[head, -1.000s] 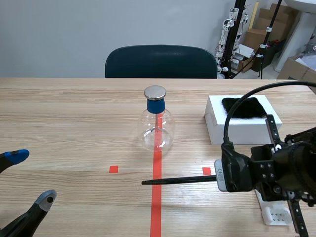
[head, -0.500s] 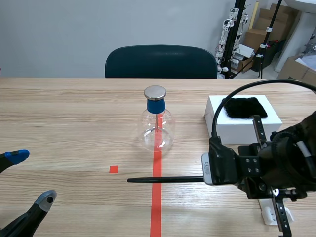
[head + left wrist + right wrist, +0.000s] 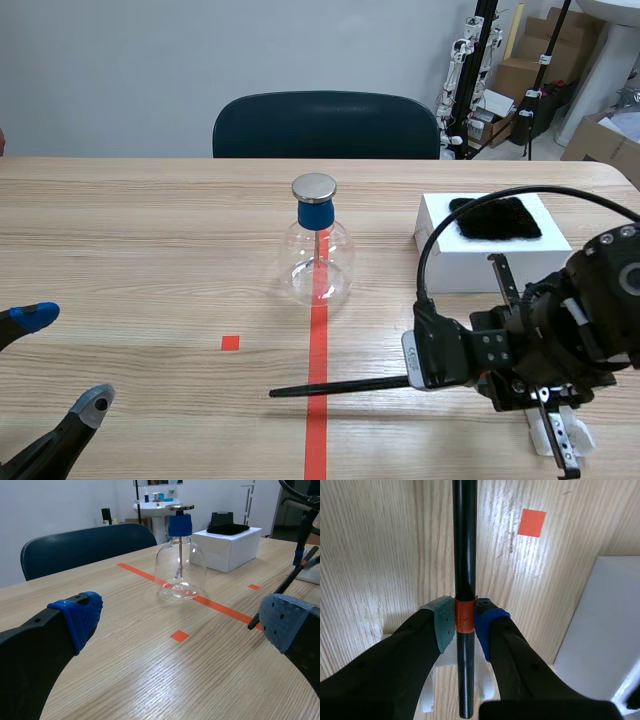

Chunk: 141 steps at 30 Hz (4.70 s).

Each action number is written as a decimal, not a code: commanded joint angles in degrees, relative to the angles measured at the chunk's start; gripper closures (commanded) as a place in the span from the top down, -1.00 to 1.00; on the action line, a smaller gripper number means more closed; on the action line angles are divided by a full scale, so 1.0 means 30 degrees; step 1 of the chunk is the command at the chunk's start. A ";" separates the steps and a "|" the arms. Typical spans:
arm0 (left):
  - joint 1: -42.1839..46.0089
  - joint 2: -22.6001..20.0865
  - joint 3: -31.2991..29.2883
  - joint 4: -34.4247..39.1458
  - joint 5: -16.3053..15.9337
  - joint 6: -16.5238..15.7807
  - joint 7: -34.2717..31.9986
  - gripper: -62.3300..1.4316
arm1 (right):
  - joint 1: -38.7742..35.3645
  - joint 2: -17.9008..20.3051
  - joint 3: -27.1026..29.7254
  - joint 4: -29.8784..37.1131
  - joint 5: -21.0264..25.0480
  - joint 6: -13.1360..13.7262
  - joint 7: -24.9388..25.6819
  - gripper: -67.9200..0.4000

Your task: Do the electroscope experiment. put the rod down on the box

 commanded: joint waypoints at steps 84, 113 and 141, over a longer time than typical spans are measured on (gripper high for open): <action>0.0036 -0.0175 -0.0087 0.0277 -0.0255 -0.0036 -0.0532 1.00 | -0.0780 0.0787 0.2492 -0.1428 0.4204 -0.1231 1.7952 1.00; 0.0036 -0.0175 -0.0087 0.0277 -0.0255 -0.0036 -0.0532 1.00 | -0.0787 0.0743 0.2484 -0.1428 0.4197 -0.1231 1.8032 1.00; 0.0036 -0.0175 -0.0087 0.0277 -0.0255 -0.0036 -0.0532 1.00 | -0.0787 0.0743 0.2484 -0.1428 0.4197 -0.1231 1.8032 1.00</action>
